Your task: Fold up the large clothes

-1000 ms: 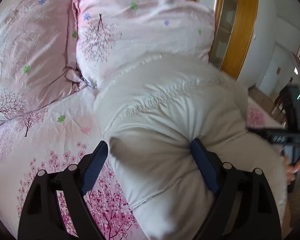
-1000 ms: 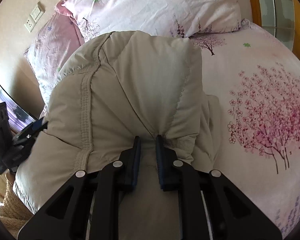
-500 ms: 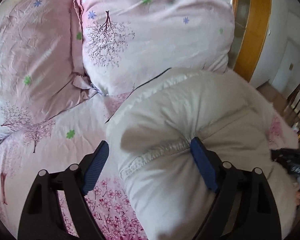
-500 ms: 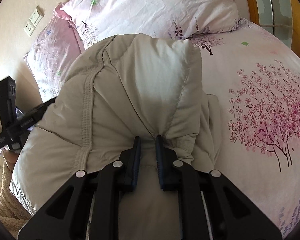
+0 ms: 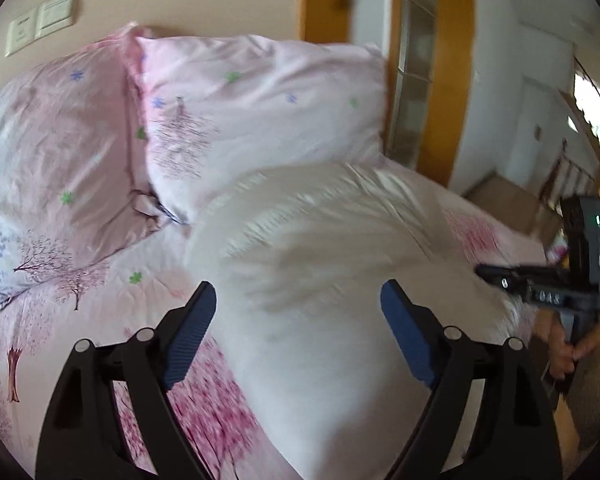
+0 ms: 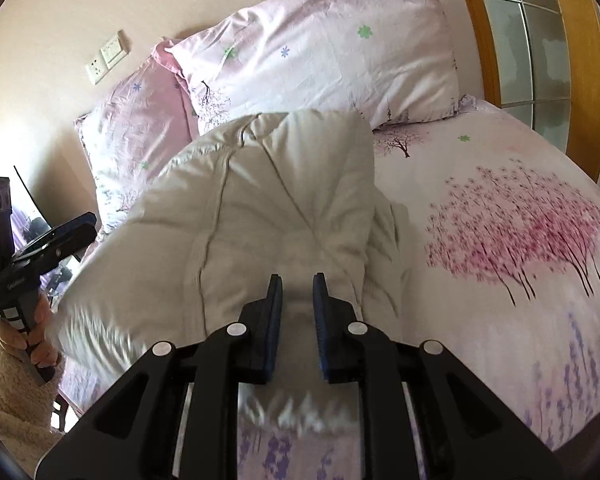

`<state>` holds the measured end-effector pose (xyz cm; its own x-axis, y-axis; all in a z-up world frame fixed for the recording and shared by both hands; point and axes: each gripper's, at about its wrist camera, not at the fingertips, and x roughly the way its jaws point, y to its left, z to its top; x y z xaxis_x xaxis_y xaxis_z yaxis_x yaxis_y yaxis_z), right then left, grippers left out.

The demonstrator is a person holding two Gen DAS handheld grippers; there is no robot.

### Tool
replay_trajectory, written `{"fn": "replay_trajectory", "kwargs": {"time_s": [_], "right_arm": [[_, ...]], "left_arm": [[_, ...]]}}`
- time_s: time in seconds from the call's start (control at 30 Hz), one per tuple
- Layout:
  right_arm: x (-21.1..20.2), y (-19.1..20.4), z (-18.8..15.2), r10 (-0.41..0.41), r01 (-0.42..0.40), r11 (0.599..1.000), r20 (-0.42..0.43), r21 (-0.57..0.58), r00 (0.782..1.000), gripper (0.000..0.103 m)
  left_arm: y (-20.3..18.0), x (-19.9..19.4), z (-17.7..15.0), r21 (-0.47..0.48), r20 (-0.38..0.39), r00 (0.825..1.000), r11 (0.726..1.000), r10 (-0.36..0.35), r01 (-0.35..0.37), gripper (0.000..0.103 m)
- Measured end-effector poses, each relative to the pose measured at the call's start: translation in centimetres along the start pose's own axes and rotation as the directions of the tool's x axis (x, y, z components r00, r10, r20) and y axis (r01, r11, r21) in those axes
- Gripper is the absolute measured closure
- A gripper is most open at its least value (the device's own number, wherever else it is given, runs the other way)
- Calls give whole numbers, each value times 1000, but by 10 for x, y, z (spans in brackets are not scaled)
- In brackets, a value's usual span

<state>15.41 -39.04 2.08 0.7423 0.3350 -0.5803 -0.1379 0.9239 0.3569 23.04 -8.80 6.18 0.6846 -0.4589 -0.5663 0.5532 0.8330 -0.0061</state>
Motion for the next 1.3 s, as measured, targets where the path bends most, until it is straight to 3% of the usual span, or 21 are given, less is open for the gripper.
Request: {"fn": "replay_trajectory", "kwargs": {"time_s": [0.1, 0.27, 0.83, 1.0, 1.07, 1.3], "right_arm": [[5, -3, -8, -35, 35, 999, -9, -2, 999, 88], [21, -13, -16, -43, 45, 998, -50, 42, 998, 89], [33, -12, -21, -64, 67, 997, -72, 45, 995, 88], [23, -11, -19, -74, 77, 995, -43, 65, 996, 83], [17, -13, -17, -90, 92, 992, -34, 85, 995, 67], [24, -5, -20, -150, 151, 988, -73, 17, 986, 68]], "left_arm": [[-14, 8, -13, 58, -31, 999, 998, 18, -16, 17], [-3, 24, -22, -16, -90, 995, 999, -46, 44, 13], [-1, 37, -32, -63, -91, 996, 998, -23, 17, 4], [15, 27, -30, -149, -68, 994, 986, -89, 78, 4], [27, 18, -27, -194, -41, 994, 977, -101, 91, 4], [31, 22, -28, -186, -60, 995, 981, -76, 64, 3]]}}
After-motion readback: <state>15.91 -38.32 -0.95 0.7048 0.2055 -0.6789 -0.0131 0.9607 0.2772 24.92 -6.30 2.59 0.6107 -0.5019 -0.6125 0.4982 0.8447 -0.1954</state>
